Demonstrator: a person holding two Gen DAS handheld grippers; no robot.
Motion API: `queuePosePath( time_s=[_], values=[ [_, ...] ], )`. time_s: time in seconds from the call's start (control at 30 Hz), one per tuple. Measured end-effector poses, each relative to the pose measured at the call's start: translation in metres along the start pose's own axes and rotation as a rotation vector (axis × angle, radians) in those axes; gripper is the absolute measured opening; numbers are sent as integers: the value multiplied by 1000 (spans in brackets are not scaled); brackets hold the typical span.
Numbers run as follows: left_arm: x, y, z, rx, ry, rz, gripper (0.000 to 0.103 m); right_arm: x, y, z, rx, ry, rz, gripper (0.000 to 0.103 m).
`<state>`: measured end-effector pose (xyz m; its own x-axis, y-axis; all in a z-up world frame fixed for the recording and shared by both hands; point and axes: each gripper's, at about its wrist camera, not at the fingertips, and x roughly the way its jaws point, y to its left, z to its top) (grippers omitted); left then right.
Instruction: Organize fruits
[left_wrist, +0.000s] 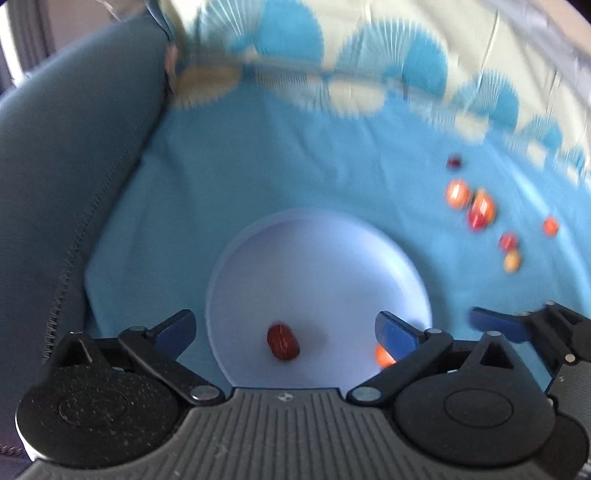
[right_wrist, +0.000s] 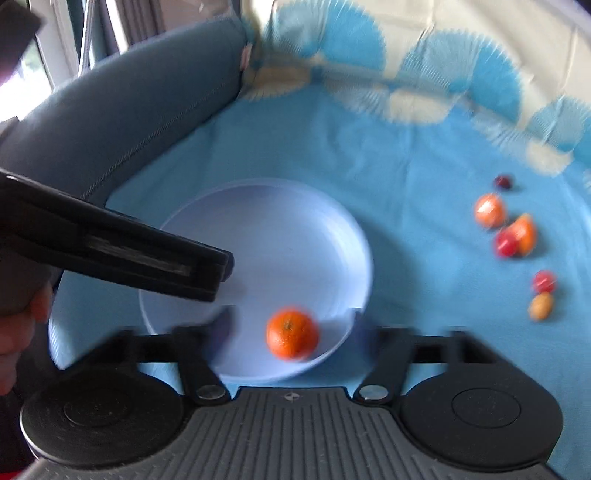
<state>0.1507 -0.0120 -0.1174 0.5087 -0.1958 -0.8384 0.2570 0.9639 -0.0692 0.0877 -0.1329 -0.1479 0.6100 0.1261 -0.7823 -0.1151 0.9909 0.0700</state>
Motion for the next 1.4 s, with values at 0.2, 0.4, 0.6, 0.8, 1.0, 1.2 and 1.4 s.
queuePosePath(
  time_s=[0.2, 0.4, 0.6, 0.8, 1.0, 1.2, 1.4],
  values=[
    [-58, 25, -34, -113, 44, 22, 103, -59, -2, -17, 11, -16, -34, 97],
    [-118, 30, -86, -196, 51, 109, 103, -129, 21, -57, 60, -30, -8, 99],
    [-173, 10, -105, -114, -89, 109, 103, -183, 45, -67, -17, -182, -3, 102],
    [-205, -9, -119, -89, -161, 85, 103, -214, 52, -78, -44, -236, -16, 102],
    [-223, -24, -126, -57, -208, 85, 103, -237, 52, -90, -35, -286, -34, 102],
    [-232, -32, -131, -34, -227, 92, 103, -244, 52, -94, -24, -301, -37, 102],
    [-231, -27, -130, -46, -222, 90, 103, -242, 52, -93, -31, -301, -34, 102]
  ],
)
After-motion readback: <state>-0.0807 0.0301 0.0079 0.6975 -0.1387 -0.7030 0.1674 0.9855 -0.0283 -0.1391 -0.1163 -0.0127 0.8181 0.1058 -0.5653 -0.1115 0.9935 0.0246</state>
